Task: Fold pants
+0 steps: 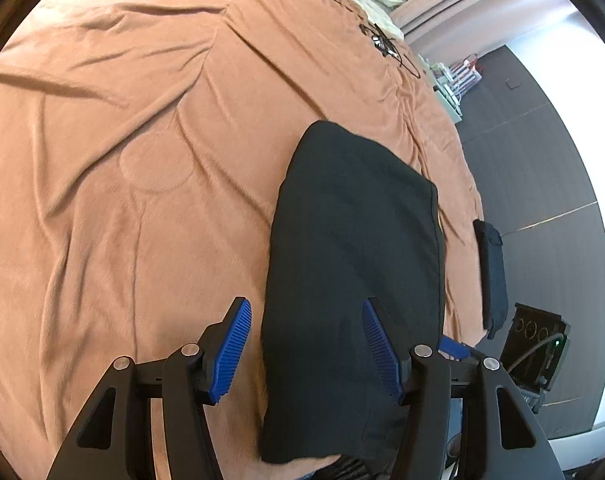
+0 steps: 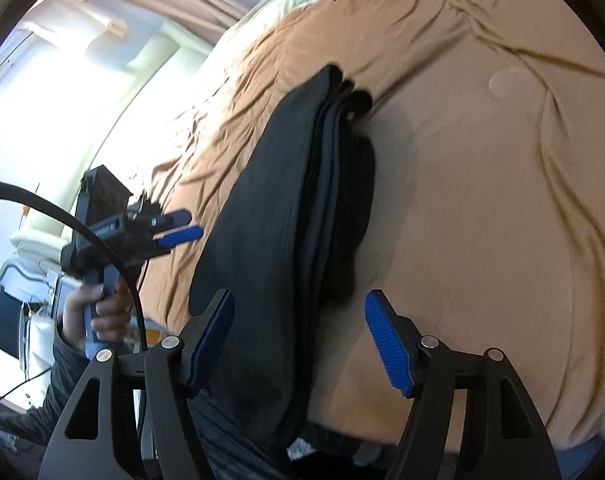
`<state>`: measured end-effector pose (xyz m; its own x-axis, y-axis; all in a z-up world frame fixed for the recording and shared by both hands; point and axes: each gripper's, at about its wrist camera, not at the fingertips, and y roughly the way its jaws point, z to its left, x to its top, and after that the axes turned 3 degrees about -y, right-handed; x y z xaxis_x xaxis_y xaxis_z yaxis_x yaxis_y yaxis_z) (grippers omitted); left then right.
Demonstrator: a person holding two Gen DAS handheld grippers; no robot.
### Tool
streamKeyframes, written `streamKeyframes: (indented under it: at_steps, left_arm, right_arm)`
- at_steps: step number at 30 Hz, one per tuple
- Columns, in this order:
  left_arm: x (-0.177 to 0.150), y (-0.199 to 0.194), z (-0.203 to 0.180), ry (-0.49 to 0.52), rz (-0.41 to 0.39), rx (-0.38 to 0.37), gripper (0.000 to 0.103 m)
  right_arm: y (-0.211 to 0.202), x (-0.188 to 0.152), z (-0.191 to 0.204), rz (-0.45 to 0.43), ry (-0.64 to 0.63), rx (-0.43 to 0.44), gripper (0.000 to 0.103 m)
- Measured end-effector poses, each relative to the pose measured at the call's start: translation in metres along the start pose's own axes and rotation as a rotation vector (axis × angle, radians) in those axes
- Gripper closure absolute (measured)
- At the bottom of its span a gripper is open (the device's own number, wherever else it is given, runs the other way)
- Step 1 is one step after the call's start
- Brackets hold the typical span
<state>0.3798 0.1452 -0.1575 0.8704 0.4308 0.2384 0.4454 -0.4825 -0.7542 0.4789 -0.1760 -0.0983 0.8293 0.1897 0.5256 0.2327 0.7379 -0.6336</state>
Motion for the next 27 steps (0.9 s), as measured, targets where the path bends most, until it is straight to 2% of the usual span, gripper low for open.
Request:
streamKeyframes:
  at_steps: [5,18,27]
  left_arm:
    - [0.013,0.01,-0.001,-0.005,0.004,-0.017,0.043]
    - [0.044,0.04,0.006,-0.021,0.039,-0.021,0.044]
    - [0.061,0.062,0.013,-0.029,0.072,-0.035,0.051]
  right_arm:
    - [0.007,0.012,-0.01,-0.018,0.032,0.009,0.036]
    - [0.044,0.038,-0.033,0.031,0.091,0.026,0.036]
    - [0.058,0.054,-0.043,0.054,0.114,0.065,0.036]
